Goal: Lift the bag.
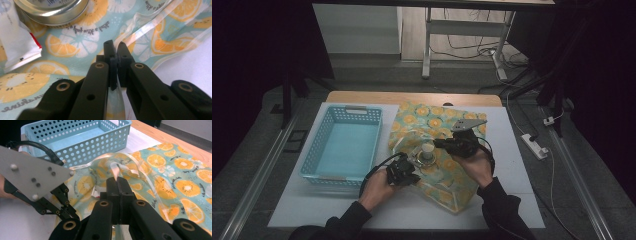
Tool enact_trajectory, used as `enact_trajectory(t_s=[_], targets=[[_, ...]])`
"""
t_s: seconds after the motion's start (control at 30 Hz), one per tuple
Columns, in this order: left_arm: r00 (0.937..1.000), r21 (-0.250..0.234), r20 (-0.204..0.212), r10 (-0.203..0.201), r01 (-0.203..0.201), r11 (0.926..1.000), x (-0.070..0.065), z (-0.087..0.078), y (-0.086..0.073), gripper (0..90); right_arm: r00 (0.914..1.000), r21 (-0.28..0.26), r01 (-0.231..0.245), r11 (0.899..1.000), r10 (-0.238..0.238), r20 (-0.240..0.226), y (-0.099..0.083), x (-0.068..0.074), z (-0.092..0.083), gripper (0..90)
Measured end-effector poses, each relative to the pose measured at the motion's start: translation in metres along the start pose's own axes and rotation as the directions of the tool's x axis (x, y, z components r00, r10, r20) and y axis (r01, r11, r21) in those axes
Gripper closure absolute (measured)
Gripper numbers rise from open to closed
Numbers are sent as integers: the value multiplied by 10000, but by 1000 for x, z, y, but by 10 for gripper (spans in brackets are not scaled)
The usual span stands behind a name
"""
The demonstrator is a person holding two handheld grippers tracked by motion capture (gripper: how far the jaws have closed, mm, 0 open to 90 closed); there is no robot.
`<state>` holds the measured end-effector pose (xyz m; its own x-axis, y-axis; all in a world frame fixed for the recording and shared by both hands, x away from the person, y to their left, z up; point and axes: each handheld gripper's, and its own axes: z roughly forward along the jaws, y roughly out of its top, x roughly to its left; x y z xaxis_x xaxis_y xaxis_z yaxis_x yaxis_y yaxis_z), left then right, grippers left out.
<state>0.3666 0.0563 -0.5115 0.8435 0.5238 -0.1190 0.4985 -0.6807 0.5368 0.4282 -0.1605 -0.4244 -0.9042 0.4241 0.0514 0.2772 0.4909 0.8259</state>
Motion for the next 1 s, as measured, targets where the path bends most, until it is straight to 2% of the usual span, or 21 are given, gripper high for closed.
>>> enact_trajectory(t_s=[0.17,0.5,0.57,0.63,0.73,0.83,1.0], targets=[[9999,-516,149,-36,44,9987,-2,-9,4,890,10000,-13,-21,10000,21,22,0,-2,-2,900],[9995,-864,140,282,-269,9959,-7,-21,14,891,9999,72,133,9999,-133,-16,1,-2,-4,900],[9997,-807,134,199,-188,9966,-9,-24,17,891,9998,78,204,9998,-204,-19,2,-1,-5,900],[9996,-612,246,-157,172,9980,-10,-26,21,891,9995,159,292,9994,-293,79,4,0,-6,900],[9989,-638,346,-314,336,9974,-10,-31,25,891,9995,201,307,9993,-309,101,6,0,-6,900],[9977,-772,475,-484,520,9957,-9,-38,28,891,9995,194,321,9993,-323,58,9,0,-7,900],[9971,-1046,545,-538,592,9928,-6,-48,33,891,9997,79,234,9997,-234,-47,18,-2,-12,900]])
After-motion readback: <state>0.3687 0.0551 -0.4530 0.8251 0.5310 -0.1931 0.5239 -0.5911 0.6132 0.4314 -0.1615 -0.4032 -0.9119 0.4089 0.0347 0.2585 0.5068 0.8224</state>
